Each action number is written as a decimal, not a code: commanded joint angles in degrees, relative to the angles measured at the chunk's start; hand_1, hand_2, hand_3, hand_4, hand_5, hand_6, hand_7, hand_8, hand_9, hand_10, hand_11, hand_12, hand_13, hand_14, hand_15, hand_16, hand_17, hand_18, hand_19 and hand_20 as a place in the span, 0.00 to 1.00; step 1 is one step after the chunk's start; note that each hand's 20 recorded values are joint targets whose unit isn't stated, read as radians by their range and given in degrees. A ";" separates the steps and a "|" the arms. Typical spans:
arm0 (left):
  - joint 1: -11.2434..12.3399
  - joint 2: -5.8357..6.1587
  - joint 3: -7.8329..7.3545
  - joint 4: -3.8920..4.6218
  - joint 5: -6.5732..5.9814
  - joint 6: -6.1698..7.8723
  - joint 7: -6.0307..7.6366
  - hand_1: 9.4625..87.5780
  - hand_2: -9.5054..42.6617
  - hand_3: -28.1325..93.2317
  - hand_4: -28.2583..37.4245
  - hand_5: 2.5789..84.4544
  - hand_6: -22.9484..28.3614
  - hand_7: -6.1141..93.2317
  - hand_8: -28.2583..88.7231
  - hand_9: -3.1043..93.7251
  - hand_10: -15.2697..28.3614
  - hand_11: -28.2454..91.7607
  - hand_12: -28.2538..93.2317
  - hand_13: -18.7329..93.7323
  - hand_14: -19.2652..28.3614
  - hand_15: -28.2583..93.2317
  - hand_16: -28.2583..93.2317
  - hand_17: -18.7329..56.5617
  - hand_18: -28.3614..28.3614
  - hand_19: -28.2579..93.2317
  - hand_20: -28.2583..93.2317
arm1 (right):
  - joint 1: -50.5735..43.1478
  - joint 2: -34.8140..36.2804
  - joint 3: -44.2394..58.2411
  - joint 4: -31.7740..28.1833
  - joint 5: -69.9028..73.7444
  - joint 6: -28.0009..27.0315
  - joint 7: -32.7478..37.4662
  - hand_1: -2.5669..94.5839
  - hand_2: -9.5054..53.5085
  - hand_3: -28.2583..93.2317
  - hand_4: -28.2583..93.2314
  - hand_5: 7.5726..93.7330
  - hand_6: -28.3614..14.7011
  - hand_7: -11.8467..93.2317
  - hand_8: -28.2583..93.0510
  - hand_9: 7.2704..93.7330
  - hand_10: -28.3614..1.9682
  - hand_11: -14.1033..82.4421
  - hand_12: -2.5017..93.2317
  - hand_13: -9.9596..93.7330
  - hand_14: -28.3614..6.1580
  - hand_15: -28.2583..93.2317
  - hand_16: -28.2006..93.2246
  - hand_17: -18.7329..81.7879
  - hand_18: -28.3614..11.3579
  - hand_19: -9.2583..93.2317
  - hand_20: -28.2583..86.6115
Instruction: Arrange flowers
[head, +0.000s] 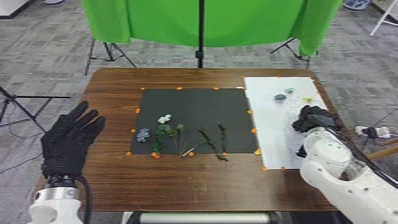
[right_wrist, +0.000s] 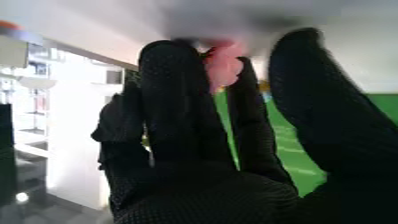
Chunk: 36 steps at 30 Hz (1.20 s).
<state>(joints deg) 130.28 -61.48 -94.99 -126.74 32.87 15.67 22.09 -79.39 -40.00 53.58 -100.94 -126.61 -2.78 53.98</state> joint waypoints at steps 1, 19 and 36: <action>0.63 -0.23 -0.40 -0.02 0.22 0.18 -0.27 0.16 0.37 0.88 0.00 0.47 0.67 0.18 0.17 0.41 0.82 0.45 0.32 0.40 0.97 0.63 0.16 0.15 0.95 0.70 0.38 | 0.91 1.32 -3.83 1.89 -5.82 10.16 1.12 0.62 0.00 0.78 0.00 0.90 0.73 0.30 0.25 0.98 0.71 0.30 0.38 0.83 0.65 0.79 0.39 0.52 0.13 1.00 0.68; 1.90 0.35 -1.56 -0.44 -0.46 0.56 0.69 0.15 0.37 0.88 0.00 0.47 0.66 0.18 0.17 0.41 0.81 0.45 0.32 0.40 0.97 0.63 0.16 0.15 0.95 0.70 0.38 | 9.96 -15.68 -8.68 -9.35 -2.67 7.02 -17.26 0.64 0.00 0.80 0.00 0.96 0.68 0.27 0.27 1.00 0.73 0.36 0.35 0.89 0.69 0.76 0.42 0.56 0.14 1.00 0.70; -0.63 -0.17 -2.01 0.09 1.11 -1.42 -3.43 0.14 0.38 0.87 0.00 0.46 0.66 0.15 0.18 0.39 0.80 0.40 0.32 0.39 0.96 0.57 0.17 0.14 0.95 0.68 0.38 | 18.12 -32.41 -19.64 2.88 0.44 -4.11 -23.61 0.59 0.00 0.83 0.00 0.92 0.72 0.29 0.27 1.00 0.71 0.32 0.41 0.82 0.63 0.81 0.42 0.51 0.17 1.00 0.70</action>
<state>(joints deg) 130.35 -61.26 -96.65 -126.93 33.30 15.29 20.65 -60.92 -68.17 34.35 -99.74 -124.15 -2.75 31.22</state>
